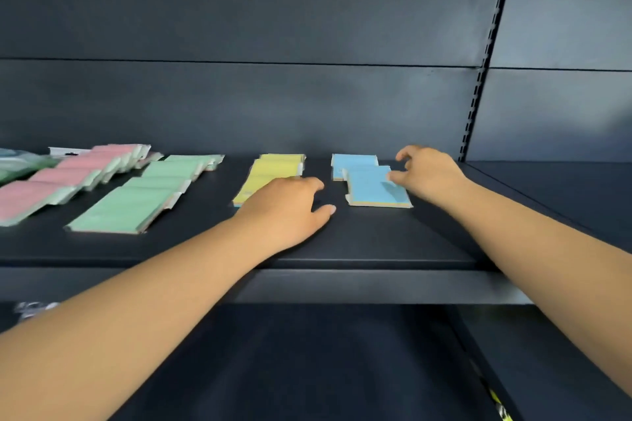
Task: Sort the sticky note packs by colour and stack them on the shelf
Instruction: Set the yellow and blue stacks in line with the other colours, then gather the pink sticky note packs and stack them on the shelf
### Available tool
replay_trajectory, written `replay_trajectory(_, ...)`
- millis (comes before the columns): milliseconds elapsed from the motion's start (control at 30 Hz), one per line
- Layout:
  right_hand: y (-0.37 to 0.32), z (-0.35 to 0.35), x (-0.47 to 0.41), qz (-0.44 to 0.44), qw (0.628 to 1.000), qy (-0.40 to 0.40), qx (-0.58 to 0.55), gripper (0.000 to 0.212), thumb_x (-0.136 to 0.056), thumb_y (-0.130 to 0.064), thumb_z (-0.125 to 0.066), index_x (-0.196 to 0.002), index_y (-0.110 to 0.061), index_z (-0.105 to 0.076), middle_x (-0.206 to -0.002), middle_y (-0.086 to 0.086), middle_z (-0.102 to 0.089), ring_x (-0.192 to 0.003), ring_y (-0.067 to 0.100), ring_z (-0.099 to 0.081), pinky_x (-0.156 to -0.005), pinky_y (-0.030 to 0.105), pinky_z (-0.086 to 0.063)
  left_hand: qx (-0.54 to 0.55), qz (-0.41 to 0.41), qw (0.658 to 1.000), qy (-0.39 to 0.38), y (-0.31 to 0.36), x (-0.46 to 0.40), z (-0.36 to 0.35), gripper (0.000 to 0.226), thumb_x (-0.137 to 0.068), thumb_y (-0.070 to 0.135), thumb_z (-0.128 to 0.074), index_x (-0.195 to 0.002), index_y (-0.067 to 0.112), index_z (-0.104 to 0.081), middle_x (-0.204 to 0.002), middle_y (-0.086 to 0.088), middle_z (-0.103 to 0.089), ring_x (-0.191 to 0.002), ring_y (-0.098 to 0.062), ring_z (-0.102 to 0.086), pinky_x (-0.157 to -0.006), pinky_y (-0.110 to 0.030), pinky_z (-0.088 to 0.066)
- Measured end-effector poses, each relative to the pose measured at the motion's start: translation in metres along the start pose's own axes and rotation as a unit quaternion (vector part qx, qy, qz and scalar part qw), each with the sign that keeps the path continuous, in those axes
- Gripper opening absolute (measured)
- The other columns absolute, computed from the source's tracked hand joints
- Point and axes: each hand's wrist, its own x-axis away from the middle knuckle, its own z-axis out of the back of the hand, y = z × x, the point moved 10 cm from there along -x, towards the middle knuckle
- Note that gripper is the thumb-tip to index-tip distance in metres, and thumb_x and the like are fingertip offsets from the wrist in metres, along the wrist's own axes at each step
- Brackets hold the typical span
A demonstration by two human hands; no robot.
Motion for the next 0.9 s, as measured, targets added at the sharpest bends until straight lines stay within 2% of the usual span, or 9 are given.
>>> replay_trajectory(133, -0.050, 0.006, 0.044, 0.099, 0.987, 0.012, 0.125, 0.042, -0.091, -0.033, -0.049, -0.129, -0.017, -0.048, -0.128, 0.005, -0.054, -0.118, 0.025, -0.048, -0.092, 0.033, -0.041, -0.047, -0.039, 0.997, 0.053, -0.018, 0.027, 0.015, 0.043, -0.095, 0.040, -0.041, -0.130, 0.019, -0.050, -0.136, 0.005, -0.047, -0.127, -0.017, -0.037, -0.103, -0.029, -0.034)
replay_trajectory(267, -0.093, 0.001, 0.098, 0.153, 0.970, 0.022, 0.190, 0.038, -0.094, -0.037, -0.043, -0.126, -0.019, -0.051, -0.126, 0.003, -0.056, -0.118, 0.025, -0.046, -0.090, 0.033, -0.040, -0.033, -0.018, 0.994, 0.104, -0.045, 0.062, 0.033, 0.039, -0.095, 0.034, -0.043, -0.129, 0.018, -0.052, -0.134, 0.002, -0.052, -0.126, -0.019, -0.041, -0.102, -0.031, -0.034)
replay_trajectory(400, -0.121, -0.004, 0.149, 0.195, 0.962, 0.019, 0.192, 0.035, -0.095, -0.036, -0.041, -0.122, -0.017, -0.052, -0.123, 0.003, -0.057, -0.117, 0.023, -0.047, -0.090, 0.033, -0.043, -0.028, 0.017, 0.991, 0.130, -0.064, 0.110, 0.050, 0.038, -0.095, 0.032, -0.042, -0.129, 0.017, -0.052, -0.132, 0.001, -0.054, -0.126, -0.019, -0.042, -0.100, -0.029, -0.032)
replay_trajectory(567, -0.142, 0.000, 0.205, 0.245, 0.953, 0.041, 0.176, 0.034, -0.095, -0.038, -0.040, -0.119, -0.017, -0.053, -0.114, 0.000, -0.060, -0.112, 0.021, -0.049, -0.086, 0.030, -0.042, -0.042, 0.047, 0.989, 0.132, -0.072, 0.174, 0.061, 0.035, -0.095, 0.033, -0.041, -0.125, 0.019, -0.053, -0.121, 0.004, -0.060, -0.118, -0.017, -0.046, -0.090, -0.027, -0.038)
replay_trajectory(667, -0.154, -0.001, 0.246, 0.273, 0.950, 0.029, 0.151, 0.035, -0.095, -0.039, -0.039, -0.122, -0.019, -0.052, -0.118, 0.000, -0.059, -0.114, 0.021, -0.047, -0.089, 0.030, -0.040, -0.052, 0.077, 0.986, 0.140, -0.073, 0.225, 0.071, 0.036, -0.096, 0.034, -0.040, -0.126, 0.019, -0.053, -0.122, 0.005, -0.059, -0.118, -0.017, -0.046, -0.090, -0.028, -0.038)
replay_trajectory(767, -0.165, -0.006, 0.285, 0.292, 0.948, 0.001, 0.129, 0.038, -0.097, -0.040, -0.037, -0.126, -0.020, -0.049, -0.124, 0.000, -0.058, -0.119, 0.021, -0.046, -0.094, 0.031, -0.040, -0.065, 0.105, 0.985, 0.124, -0.077, 0.273, 0.077, 0.037, -0.096, 0.035, -0.039, -0.127, 0.019, -0.053, -0.120, 0.005, -0.060, -0.117, -0.017, -0.047, -0.088, -0.027, -0.038)
replay_trajectory(900, -0.182, -0.009, 0.331, 0.310, 0.945, -0.009, 0.107, 0.037, -0.097, -0.040, -0.036, -0.122, -0.019, -0.052, -0.120, 0.000, -0.059, -0.116, 0.021, -0.047, -0.092, 0.030, -0.040, -0.082, 0.140, 0.981, 0.103, -0.092, 0.329, 0.088, 0.035, -0.095, 0.036, -0.040, -0.122, 0.019, -0.055, -0.110, 0.003, -0.062, -0.113, -0.016, -0.048, -0.081, -0.027, -0.039)
